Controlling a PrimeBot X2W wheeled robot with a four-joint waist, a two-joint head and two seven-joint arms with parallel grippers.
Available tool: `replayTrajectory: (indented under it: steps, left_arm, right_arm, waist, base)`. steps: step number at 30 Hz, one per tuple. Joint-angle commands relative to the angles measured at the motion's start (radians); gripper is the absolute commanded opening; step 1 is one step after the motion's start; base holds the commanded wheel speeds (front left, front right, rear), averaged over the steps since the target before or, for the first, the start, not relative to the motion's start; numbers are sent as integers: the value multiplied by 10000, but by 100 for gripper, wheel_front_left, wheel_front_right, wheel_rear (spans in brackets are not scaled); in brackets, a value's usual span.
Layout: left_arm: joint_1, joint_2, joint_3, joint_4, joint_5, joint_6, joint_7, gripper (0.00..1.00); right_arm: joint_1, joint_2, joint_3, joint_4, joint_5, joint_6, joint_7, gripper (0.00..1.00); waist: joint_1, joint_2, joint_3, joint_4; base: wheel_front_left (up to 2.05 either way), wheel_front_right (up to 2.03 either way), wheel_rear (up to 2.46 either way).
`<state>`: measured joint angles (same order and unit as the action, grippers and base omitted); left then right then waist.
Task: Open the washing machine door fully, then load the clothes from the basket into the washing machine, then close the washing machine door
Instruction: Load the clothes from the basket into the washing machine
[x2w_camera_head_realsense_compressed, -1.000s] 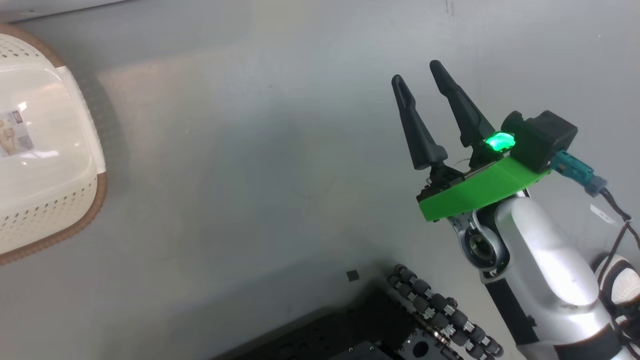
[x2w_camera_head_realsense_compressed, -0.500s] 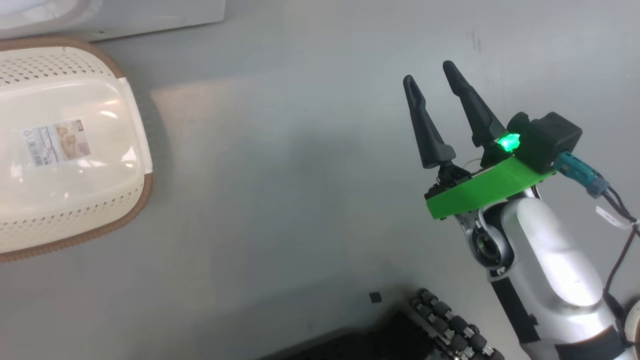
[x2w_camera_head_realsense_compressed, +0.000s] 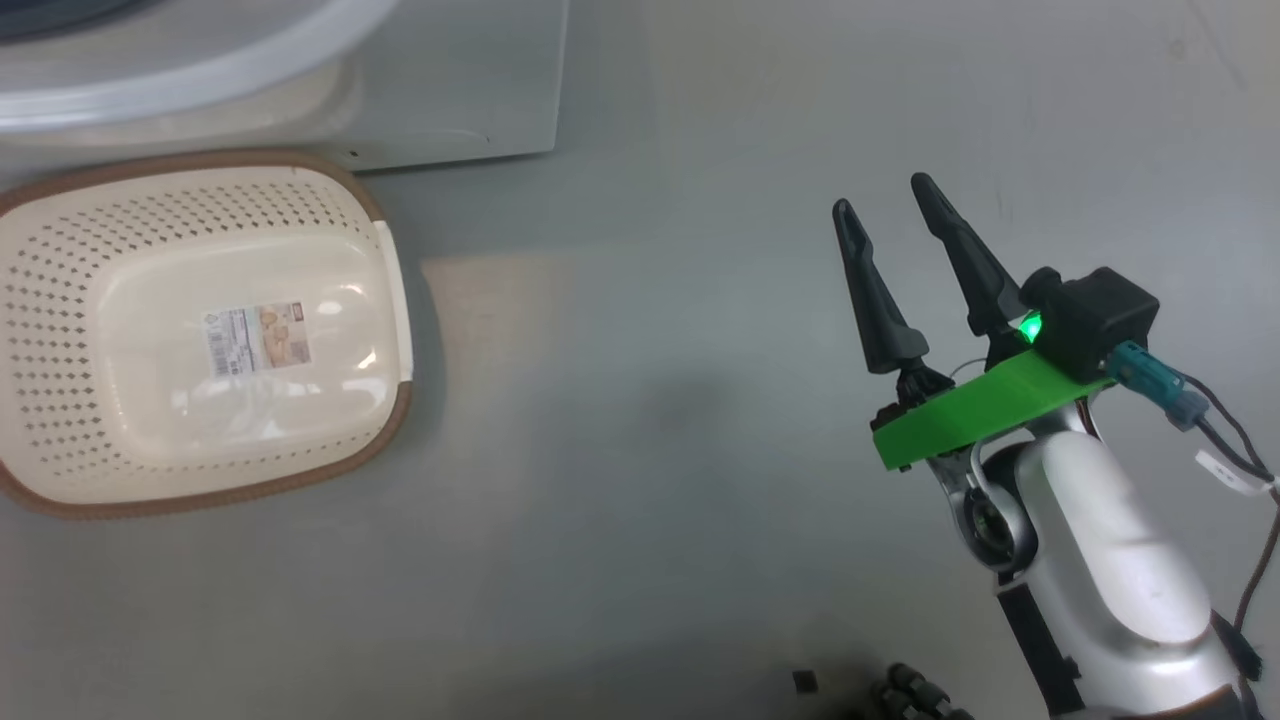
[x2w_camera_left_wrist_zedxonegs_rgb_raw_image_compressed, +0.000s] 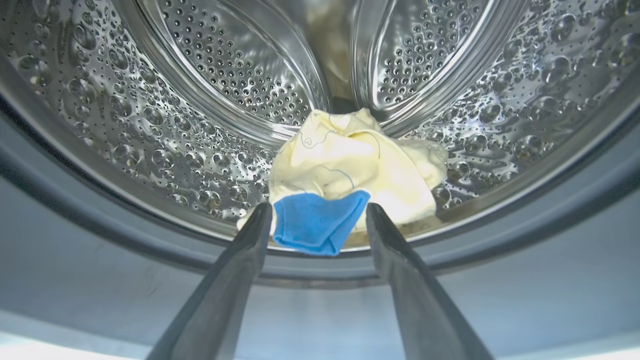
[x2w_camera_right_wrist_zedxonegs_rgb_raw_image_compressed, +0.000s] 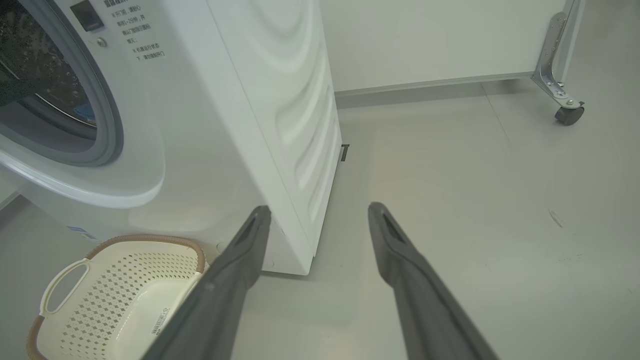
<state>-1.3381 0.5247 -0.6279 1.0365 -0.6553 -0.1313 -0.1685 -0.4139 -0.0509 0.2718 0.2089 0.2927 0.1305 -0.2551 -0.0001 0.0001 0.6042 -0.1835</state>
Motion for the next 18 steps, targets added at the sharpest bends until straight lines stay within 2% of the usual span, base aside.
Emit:
replayTrajectory:
  steps: [1, 13, 15, 18]
  left_arm:
    - [-130, 530, 176, -243, -127, 6, -112, 100]
    - [2411, 539, -209, -1775, -916, 21, -694, 100]
    - [2881, 552, -166, -2164, -986, 101, -766, 100]
    - [3983, 571, -89, -3152, -1077, 444, -857, 100]
  right_arm:
    - [293, -7, 101, -210, -49, 2, -67, 100]
    - [865, -320, -298, -58, -106, 2, -67, 100]
    - [985, -350, -374, -52, -102, 2, -67, 100]
    - [1266, -397, -466, -52, -110, 2, -67, 100]
  waist:
    - [1, -1, -469, 326]
    - [1, -1, -2195, 1035]
    - [1, -1, -2464, 1115]
    - [1, -1, -3035, 1246]
  base:
    - [0, 0, 0]
    - [0, 0, 0]
    - [0, 0, 0]
    - [0, 0, 0]
